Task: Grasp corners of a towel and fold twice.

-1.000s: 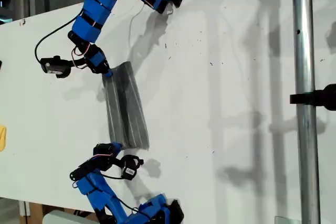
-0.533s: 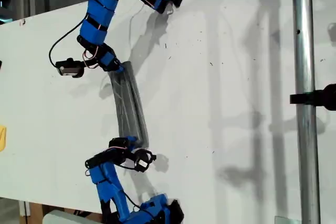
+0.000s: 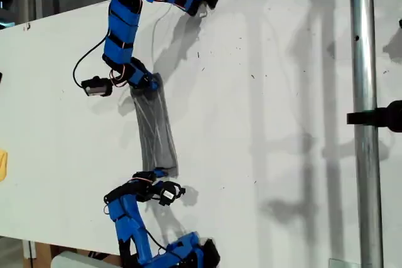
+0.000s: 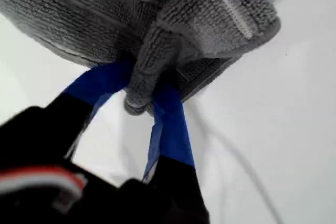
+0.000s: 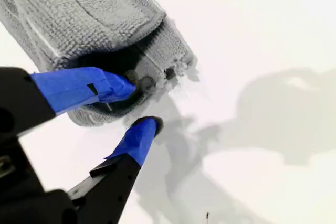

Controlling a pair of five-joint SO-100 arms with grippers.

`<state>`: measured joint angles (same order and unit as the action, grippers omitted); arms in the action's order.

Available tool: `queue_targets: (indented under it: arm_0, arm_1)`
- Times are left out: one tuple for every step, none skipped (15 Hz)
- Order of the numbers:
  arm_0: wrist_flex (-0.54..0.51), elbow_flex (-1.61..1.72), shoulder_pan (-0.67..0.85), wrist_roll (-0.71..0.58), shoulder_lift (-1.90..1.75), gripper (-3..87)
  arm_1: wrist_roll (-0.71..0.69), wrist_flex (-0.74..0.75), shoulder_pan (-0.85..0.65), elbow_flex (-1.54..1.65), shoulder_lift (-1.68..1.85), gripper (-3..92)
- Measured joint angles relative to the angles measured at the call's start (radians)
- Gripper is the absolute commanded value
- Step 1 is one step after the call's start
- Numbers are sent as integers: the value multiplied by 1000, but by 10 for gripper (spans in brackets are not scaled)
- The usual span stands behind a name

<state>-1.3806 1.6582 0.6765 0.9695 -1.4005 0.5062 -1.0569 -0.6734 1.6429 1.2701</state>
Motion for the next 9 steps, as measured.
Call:
queue_targets:
  arm_0:
    - [-3, 9, 8, 3, -5, 116]
    - [-15, 20, 11, 12, -26, 132]
    - [-43, 25, 9, 26, -86, 144]
    - [-75, 25, 9, 41, -175, 153]
    - [-112, 35, 9, 74, -276, 155]
    - [-147, 52, 5, 83, -377, 162]
    - [-173, 72, -11, 104, -468, 168]
    - [-206, 91, -38, 123, -543, 168]
    - [-202, 126, -78, 147, -643, 171]
  arm_1:
    - [5, -14, 5, 0, 3, 401]
    - [6, -41, 12, 0, 25, 403]
    - [17, -86, 17, 0, 66, 410]
    - [31, -146, 14, 0, 133, 401]
    - [40, -201, -2, 0, 216, 400]
    - [44, -262, -29, 2, 304, 400]
    - [49, -304, -71, 12, 402, 397]
    - [51, -347, -123, 74, 517, 400]
    - [51, -382, -186, 141, 618, 421]
